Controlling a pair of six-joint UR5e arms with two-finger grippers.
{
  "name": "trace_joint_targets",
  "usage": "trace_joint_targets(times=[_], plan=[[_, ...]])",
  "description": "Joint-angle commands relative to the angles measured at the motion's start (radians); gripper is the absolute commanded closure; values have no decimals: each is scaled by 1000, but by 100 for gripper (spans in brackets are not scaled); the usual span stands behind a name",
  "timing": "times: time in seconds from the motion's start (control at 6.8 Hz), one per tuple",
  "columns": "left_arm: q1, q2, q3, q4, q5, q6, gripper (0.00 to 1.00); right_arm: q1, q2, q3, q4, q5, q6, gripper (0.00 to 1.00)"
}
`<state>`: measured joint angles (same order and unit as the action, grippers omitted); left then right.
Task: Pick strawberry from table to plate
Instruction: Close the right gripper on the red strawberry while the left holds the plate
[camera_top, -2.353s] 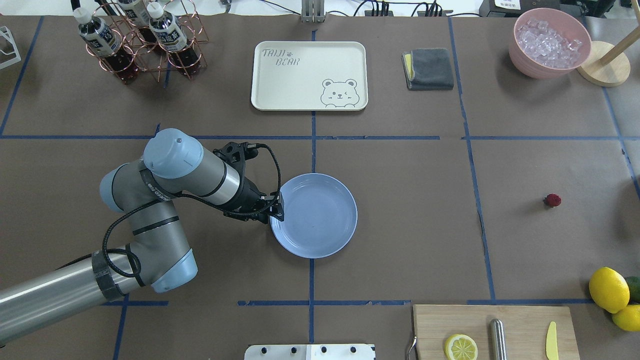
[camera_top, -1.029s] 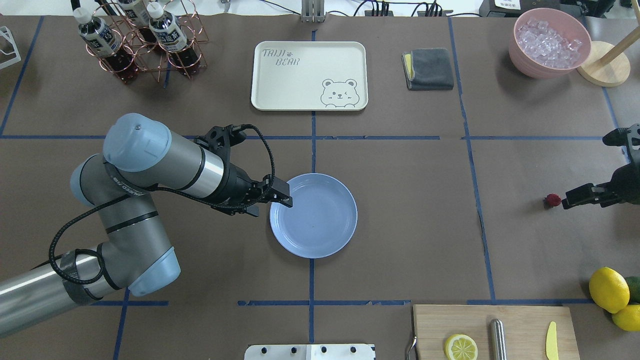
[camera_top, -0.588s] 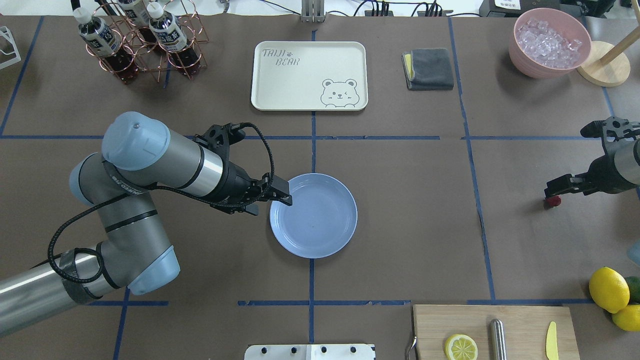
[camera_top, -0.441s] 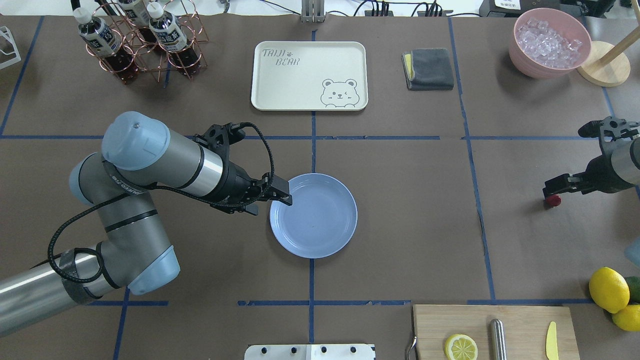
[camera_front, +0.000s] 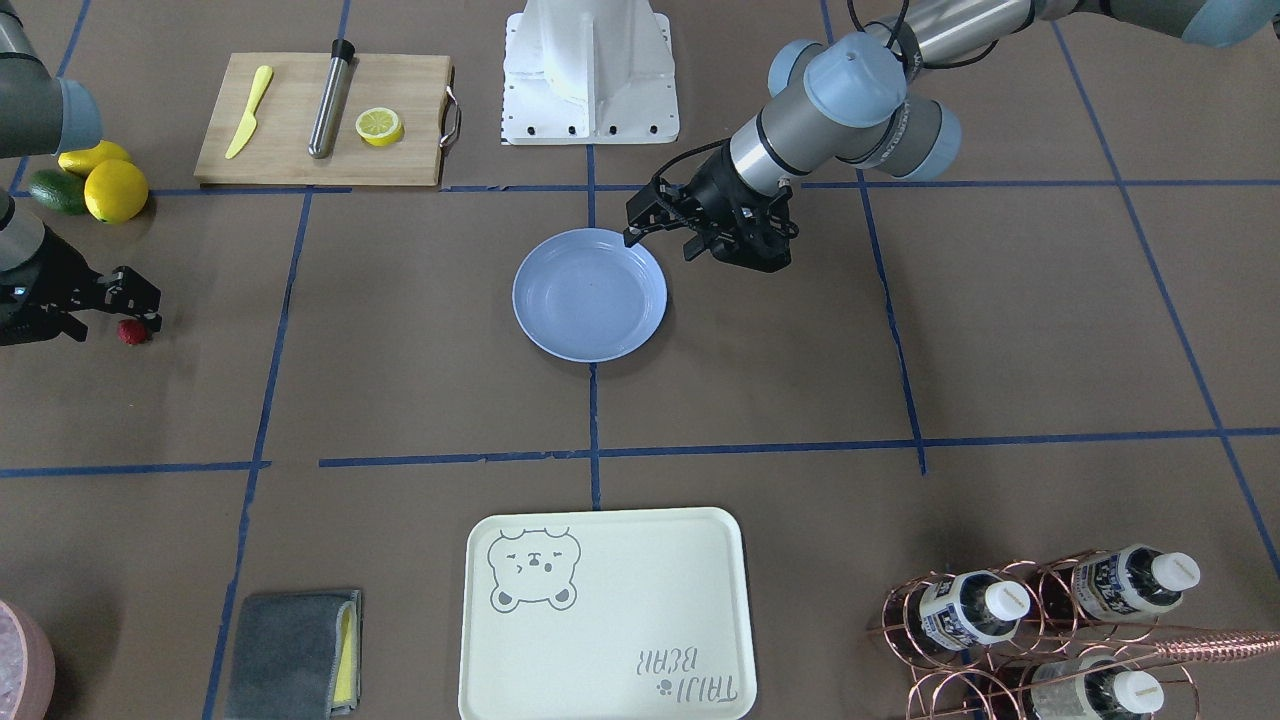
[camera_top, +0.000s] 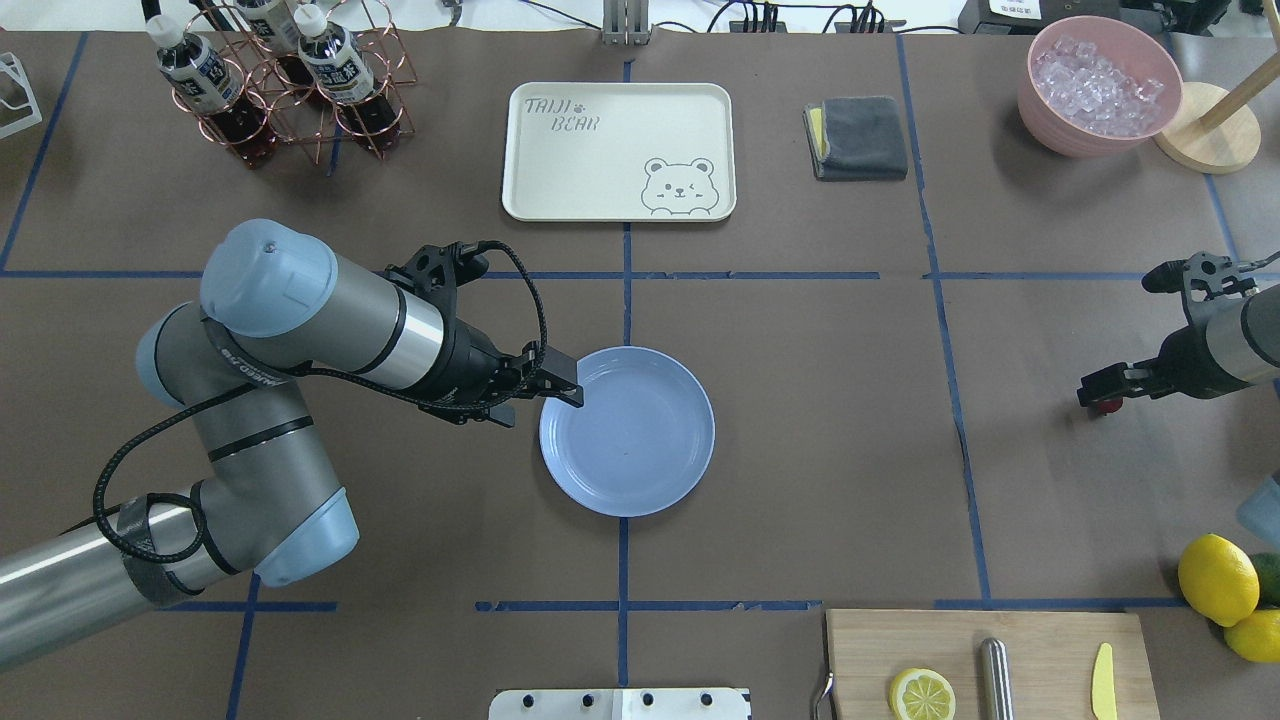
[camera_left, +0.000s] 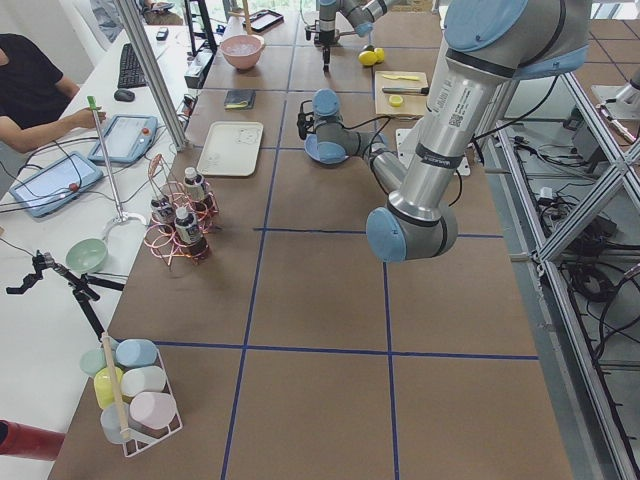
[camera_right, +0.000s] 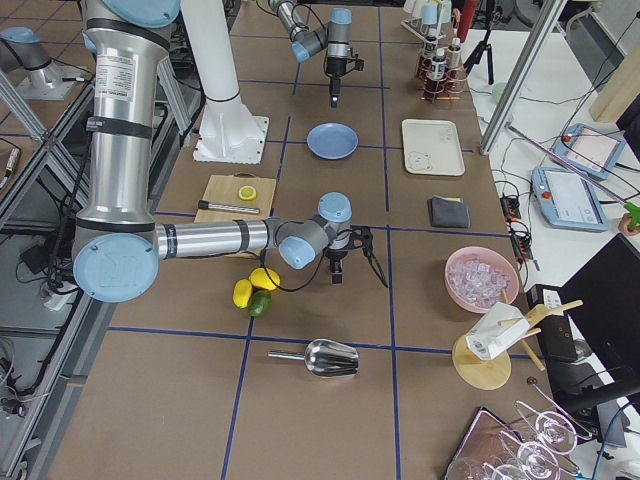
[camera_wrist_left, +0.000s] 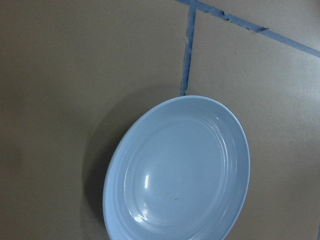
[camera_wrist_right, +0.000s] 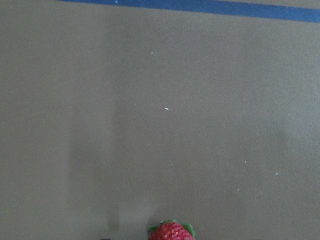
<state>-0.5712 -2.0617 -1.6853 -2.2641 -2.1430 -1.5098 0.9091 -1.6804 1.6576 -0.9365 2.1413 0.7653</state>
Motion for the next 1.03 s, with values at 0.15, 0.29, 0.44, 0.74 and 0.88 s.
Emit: trace_joint_targets(times=[0.15, 0.29, 0.44, 0.74, 0.88], plan=[[-2, 2, 1, 0, 2, -1, 9, -16, 7, -9, 7, -1, 0, 21], [-2, 3, 1, 0, 2, 0, 8, -16, 14, -9, 7, -1, -1, 42], [-1, 3, 1, 0, 2, 0, 8, -16, 19, -6, 5, -1, -1, 82], [-1, 2, 1, 0, 0, -1, 8, -15, 19, -2, 5, -3, -1, 100], [-2, 2, 1, 0, 0, 0, 8, -13, 19, 60, -11, 9, 14, 100]])
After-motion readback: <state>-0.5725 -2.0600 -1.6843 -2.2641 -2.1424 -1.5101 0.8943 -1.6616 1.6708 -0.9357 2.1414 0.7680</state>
